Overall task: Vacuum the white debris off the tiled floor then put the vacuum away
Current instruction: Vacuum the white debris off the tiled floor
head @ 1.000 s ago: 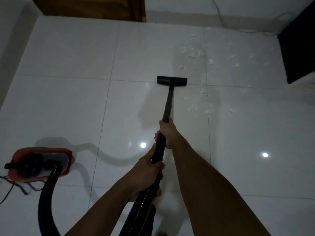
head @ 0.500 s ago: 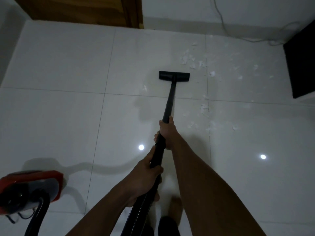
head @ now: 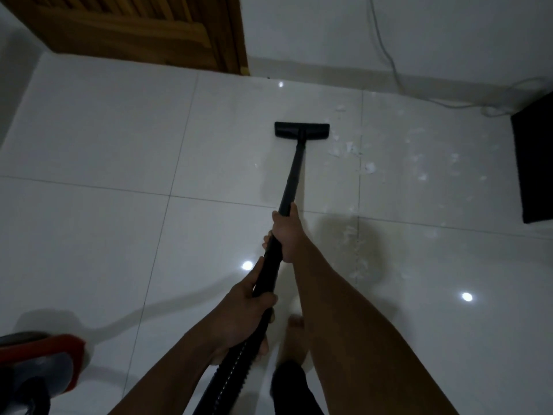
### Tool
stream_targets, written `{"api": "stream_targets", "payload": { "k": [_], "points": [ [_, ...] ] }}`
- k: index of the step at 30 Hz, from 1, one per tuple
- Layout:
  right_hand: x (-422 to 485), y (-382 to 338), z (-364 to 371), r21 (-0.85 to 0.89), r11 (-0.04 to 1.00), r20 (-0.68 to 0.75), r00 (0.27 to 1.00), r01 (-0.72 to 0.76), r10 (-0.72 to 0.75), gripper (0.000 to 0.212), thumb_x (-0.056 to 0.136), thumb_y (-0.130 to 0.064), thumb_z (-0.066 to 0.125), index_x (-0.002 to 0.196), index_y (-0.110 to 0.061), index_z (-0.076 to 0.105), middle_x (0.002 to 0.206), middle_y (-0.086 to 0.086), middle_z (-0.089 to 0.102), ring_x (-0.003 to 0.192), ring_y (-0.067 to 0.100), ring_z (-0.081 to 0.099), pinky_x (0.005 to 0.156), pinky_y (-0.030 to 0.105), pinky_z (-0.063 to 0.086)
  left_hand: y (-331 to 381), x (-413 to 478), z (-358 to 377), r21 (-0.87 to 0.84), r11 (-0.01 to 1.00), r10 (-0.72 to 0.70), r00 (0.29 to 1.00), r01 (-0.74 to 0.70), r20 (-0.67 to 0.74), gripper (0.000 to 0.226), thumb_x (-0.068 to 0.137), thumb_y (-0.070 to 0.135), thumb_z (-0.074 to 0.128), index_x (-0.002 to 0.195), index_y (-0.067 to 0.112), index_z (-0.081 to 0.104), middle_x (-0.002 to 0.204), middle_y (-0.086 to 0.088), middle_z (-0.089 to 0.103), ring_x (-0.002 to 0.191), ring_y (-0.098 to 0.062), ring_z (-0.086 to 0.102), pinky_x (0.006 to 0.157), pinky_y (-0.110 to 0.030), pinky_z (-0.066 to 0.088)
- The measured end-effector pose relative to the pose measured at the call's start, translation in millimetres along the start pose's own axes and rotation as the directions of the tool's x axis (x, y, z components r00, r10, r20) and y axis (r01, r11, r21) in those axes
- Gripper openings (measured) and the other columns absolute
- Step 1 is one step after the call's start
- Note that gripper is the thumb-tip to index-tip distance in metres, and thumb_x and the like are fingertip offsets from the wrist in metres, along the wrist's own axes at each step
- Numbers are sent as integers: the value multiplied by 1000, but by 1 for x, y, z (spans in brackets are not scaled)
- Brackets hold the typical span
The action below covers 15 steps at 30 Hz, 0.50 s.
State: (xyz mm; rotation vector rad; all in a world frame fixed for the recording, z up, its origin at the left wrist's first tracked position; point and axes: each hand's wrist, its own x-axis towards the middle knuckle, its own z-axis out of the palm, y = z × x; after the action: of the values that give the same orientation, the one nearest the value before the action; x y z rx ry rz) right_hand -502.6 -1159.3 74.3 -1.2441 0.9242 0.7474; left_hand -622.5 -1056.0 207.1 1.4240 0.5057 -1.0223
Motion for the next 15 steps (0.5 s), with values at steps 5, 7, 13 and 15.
{"api": "stream_targets", "payload": {
  "k": [5, 7, 13, 15],
  "points": [
    [25, -55, -9, -31, 1000, 24, 1000, 5, -4, 65, 107, -25, 46, 157, -49, 13, 81, 7, 48, 58, 19, 53, 52, 32, 52, 48, 34, 7, -30, 1000, -8, 1000, 8, -17, 70, 100, 12, 48, 122, 74, 22, 87, -19, 54, 50, -28, 52, 42, -30, 49],
    [33, -70, -11, -36, 999, 23, 1000, 3, -2, 62, 107, -25, 46, 156, -48, 16, 81, 7, 48, 58, 19, 53, 52, 32, 53, 61, 45, 7, -26, 1000, -8, 1000, 7, -19, 70, 100, 12, 48, 120, 75, 22, 87, -19, 54, 50, -29, 51, 42, -30, 49],
    [61, -113, -6, -17, 1000, 31, 1000, -2, 2, 63, 107, -25, 46, 156, -50, 15, 76, 6, 45, 56, 17, 50, 53, 33, 52, 98, 82, -8, 60, 998, 21, 999, -18, -46, 69, 100, 12, 49, 132, 67, 23, 82, -18, 58, 51, -26, 54, 45, -31, 51],
    [72, -127, 0, -16, 1000, 29, 1000, -7, 8, 63, 108, -26, 46, 156, -51, 14, 78, 6, 46, 55, 17, 50, 52, 33, 51, 110, 94, -14, 76, 996, 42, 998, -38, -56, 70, 99, 11, 49, 137, 63, 23, 80, -18, 57, 52, -25, 54, 45, -30, 51]
  ]
}}
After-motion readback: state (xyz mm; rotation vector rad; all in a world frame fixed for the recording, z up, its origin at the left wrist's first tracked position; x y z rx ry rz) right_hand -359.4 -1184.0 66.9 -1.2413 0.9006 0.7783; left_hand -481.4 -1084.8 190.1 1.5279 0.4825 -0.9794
